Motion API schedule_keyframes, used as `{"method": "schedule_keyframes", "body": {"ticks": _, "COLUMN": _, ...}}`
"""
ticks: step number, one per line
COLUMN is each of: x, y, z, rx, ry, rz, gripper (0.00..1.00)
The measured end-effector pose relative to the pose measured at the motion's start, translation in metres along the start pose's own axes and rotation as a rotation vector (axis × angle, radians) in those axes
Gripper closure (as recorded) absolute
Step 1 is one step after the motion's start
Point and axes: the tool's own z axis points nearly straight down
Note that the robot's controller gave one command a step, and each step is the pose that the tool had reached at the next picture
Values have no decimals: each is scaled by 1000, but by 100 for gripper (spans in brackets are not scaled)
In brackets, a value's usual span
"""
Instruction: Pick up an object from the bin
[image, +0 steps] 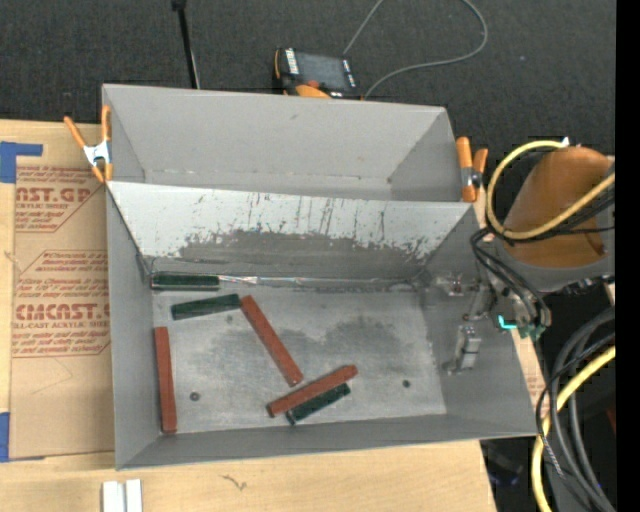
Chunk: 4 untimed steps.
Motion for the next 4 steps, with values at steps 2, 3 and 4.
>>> {"method": "schedule_keyframes", "body": {"ticks": 2, "x": 33, "y": 119, "z": 75, "rx": -1, "ry": 1, "rz": 15, "gripper": 0}}
{"method": "schedule_keyframes", "body": {"ticks": 3, "x": 46, "y": 149, "z": 83, "rx": -1, "ry": -12, "rz": 63, "gripper": 0}}
{"method": "schedule_keyframes", "body": {"ticks": 4, "x": 47, "y": 148, "z": 84, "rx": 1, "ry": -5, "rz": 64, "gripper": 100}}
